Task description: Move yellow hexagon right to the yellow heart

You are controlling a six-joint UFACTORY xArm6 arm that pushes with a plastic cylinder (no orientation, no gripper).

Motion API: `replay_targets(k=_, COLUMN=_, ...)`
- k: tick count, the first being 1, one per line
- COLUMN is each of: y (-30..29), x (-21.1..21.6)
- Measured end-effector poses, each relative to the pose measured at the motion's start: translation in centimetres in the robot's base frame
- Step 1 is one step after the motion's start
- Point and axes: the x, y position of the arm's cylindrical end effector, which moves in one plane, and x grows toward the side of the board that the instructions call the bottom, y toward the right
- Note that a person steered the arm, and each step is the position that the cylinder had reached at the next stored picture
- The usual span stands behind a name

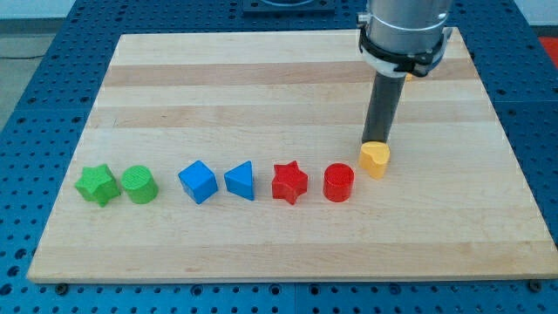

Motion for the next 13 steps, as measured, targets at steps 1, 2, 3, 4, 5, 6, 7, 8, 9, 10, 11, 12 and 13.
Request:
replay_targets(k=1, y=0.0, x=1.7)
replay_targets(k=2, y=0.0, x=2.9)
replay_targets(k=3, y=0.0, x=3.2)
replay_targets(k=4, y=-0.1, x=3.2)
replay_targets(k=5, y=3.0, x=-0.1)
replay_targets(k=6, y=8.7, x=-4.6)
replay_targets(k=7, y=13.7, x=-8.7)
replay_targets(k=8, y=15.0, x=-13.5)
replay_targets(k=9, y=13.3, x=-17.1)
replay_targets(k=10, y=8.9, x=-17.5)
replay_targets(k=11, y=5.7, x=-17.5)
replay_targets(k=12, y=3.6, x=-16.3)
replay_targets(k=13, y=3.5, x=-13.7)
